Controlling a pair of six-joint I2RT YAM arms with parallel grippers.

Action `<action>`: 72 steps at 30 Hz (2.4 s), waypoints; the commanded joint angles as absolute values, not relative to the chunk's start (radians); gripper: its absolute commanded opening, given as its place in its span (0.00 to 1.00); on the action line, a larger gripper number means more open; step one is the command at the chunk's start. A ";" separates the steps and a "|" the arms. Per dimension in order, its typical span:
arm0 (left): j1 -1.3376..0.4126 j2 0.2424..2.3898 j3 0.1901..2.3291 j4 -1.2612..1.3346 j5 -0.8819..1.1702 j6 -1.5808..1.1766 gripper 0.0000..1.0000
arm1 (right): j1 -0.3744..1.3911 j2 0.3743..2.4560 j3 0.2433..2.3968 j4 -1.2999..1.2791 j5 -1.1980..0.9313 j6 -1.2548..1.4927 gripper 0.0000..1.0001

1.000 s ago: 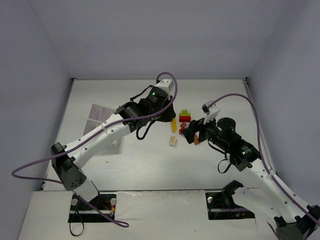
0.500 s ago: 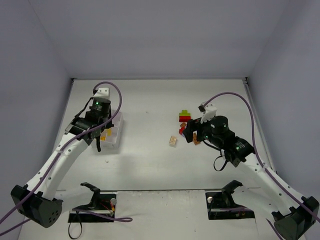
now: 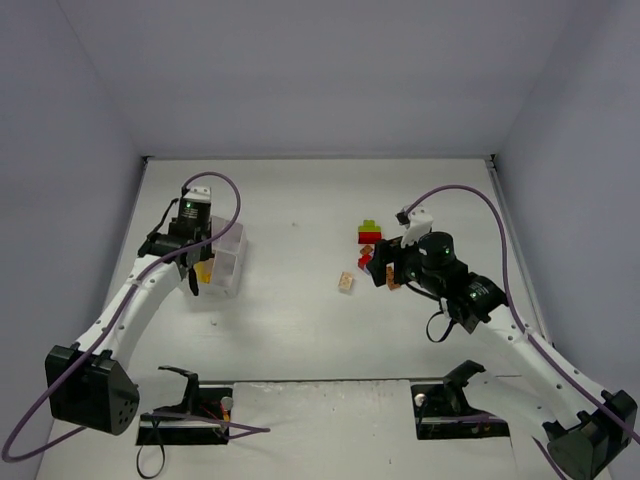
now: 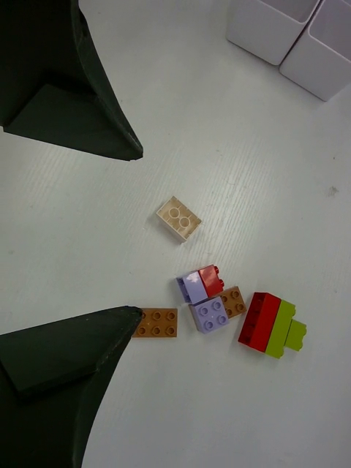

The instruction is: Sort the legos into containers by color

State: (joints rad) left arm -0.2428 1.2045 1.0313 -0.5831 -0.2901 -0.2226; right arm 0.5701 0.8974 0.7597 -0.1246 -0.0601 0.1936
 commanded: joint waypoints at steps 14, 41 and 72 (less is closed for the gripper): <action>-0.235 1.224 1.055 -0.477 -0.275 -0.178 0.26 | 0.569 0.995 0.802 -0.144 0.060 0.255 0.77; -0.270 1.091 1.210 -0.683 0.067 -0.407 0.44 | 0.457 1.486 0.876 -0.278 0.143 0.439 0.75; -0.316 1.089 1.201 -0.661 0.155 -0.471 0.43 | 0.459 1.510 0.792 -0.167 -0.048 0.390 0.06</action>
State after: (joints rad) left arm -0.2943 1.0916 1.1656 -0.7059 0.1162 -0.4271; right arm 0.4335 1.5837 0.8169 -0.1398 -0.0086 0.3706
